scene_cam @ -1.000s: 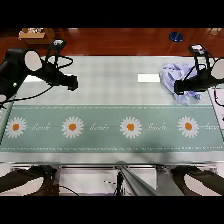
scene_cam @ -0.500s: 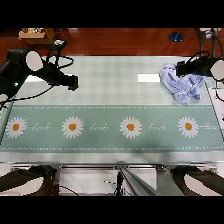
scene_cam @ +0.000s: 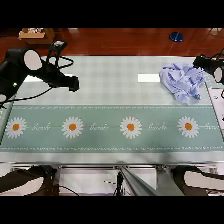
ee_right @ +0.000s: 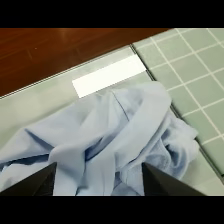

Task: Fold the shirts.

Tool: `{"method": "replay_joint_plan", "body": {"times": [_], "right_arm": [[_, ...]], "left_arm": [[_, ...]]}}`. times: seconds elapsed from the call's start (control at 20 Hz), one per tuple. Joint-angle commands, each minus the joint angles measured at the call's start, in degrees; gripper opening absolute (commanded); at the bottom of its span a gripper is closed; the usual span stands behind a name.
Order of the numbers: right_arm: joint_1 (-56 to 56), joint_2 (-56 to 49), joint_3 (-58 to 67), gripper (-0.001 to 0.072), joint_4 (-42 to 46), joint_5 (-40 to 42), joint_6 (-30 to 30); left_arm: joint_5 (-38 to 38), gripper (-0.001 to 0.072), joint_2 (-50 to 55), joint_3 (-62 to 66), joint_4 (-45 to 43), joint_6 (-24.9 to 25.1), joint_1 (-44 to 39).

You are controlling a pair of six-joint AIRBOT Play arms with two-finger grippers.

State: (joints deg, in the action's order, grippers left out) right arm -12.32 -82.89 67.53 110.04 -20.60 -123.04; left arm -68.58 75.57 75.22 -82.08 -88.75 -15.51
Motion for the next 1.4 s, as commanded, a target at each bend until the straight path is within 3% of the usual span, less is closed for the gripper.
{"method": "replay_joint_plan", "body": {"times": [0.0, 0.5, 0.65, 0.75, 0.8, 0.85, 1.2, 1.35], "right_arm": [[-2.6, -6.2, 0.0, 0.0593, -3.9, 5.6, -4.4], [-2.5, -17.8, 0.5, 0.0571, -9.0, 7.3, -4.4], [-2.4, -17.9, 2.5, 0.0270, -9.7, 6.6, -4.2], [-2.2, -17.4, 5.6, 0.0117, -12.5, 4.4, -3.8], [-1.8, -16.2, 6.9, 0.0045, -12.7, 4.0, -3.0], [-1.6, -14.5, 7.9, 0.0022, -12.7, 4.0, -1.9], [1.9, 9.9, 11.7, 0.0021, -12.6, 2.7, 12.0], [4.8, 23.5, 11.7, 0.0021, -12.6, 0.5, 15.0]], "left_arm": [[-0.5, 0.0720, -1.2, 0.0, 5.2, 0.0, 0.0], [-0.7, 0.0720, -4.6, 0.1, 9.6, 0.0, 0.0], [-0.7, 0.0720, -5.0, 0.1, 10.4, 0.0, 0.0], [-0.7, 0.0720, -5.5, 0.1, 10.4, 0.0, 0.0], [-0.7, 0.0650, -5.9, 0.1, 10.4, 0.0, 0.0], [-0.7, 0.0583, -6.4, 0.3, 10.4, 0.0, 0.0], [-0.8, 0.0583, -11.7, 12.0, 11.0, 0.0, 0.0], [-0.9, 0.0583, -16.1, 18.6, 11.0, 0.0, 0.0]]}}
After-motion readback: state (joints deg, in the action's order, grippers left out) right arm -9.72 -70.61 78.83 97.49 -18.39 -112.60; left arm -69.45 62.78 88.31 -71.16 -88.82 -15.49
